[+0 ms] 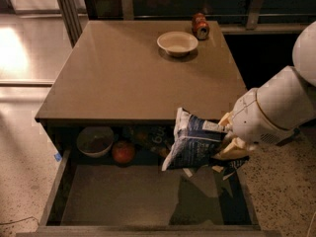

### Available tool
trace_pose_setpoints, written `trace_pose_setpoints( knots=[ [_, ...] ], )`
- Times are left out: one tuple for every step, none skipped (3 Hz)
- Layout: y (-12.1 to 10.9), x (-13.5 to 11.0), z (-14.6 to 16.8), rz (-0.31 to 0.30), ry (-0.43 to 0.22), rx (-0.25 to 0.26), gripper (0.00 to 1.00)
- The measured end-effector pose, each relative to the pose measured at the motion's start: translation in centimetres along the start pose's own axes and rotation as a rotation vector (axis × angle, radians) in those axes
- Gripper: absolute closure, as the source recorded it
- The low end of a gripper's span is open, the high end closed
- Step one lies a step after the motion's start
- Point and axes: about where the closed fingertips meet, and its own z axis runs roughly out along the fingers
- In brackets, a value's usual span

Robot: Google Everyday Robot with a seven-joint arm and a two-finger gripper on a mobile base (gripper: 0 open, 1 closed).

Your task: Place blue chip bag into top drawer

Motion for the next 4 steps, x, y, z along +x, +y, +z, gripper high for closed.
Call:
trace_pose_setpoints(
  knots=[
    [0.9, 0.2, 2.7, -0.017, -0.011, -0.045, 1.0],
    [3.3, 0.7, 7.4, -0.031, 0.003, -0.132, 1.0],
    [3.4, 0.7, 7.4, -0.031, 0.003, -0.133, 1.0],
    [3.2, 0.8, 8.1, -0.025, -0.008, -0.146, 1.0]
  ],
)
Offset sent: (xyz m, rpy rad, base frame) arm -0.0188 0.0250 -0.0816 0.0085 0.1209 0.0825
